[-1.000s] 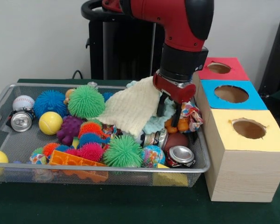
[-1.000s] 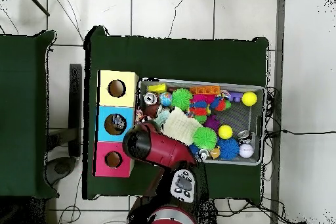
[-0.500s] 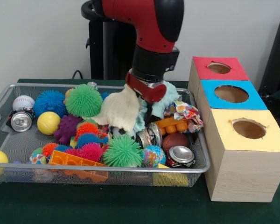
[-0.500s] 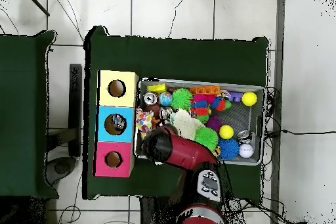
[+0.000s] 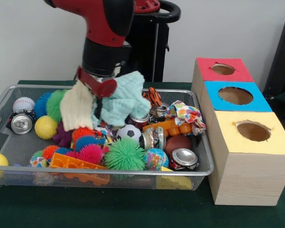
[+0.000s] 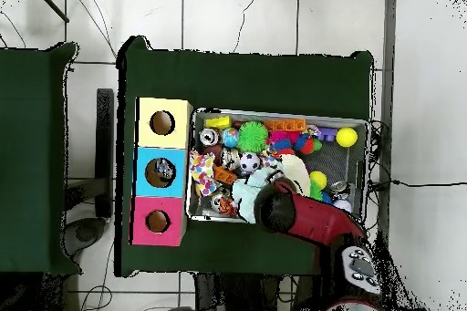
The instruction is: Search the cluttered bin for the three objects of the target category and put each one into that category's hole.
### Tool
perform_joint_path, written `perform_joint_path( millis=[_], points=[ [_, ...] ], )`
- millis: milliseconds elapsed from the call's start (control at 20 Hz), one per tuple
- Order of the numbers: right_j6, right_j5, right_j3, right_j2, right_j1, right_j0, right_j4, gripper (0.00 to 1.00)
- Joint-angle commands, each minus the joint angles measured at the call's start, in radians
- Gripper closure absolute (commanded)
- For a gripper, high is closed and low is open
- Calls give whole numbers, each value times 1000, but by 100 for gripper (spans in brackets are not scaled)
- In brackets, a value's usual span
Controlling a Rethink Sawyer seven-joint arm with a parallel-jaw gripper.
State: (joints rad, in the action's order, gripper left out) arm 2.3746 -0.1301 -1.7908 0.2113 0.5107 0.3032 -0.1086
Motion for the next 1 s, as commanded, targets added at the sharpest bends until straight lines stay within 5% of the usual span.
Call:
perform_joint_path(
  millis=[50,650,1000],
  points=[
    [-182,-129,118,-20,-43,89,-151,0],
    [-104,-129,177,-44,-60,102,-235,0],
    [-136,-133,224,-47,-58,139,-286,0]
  ],
)
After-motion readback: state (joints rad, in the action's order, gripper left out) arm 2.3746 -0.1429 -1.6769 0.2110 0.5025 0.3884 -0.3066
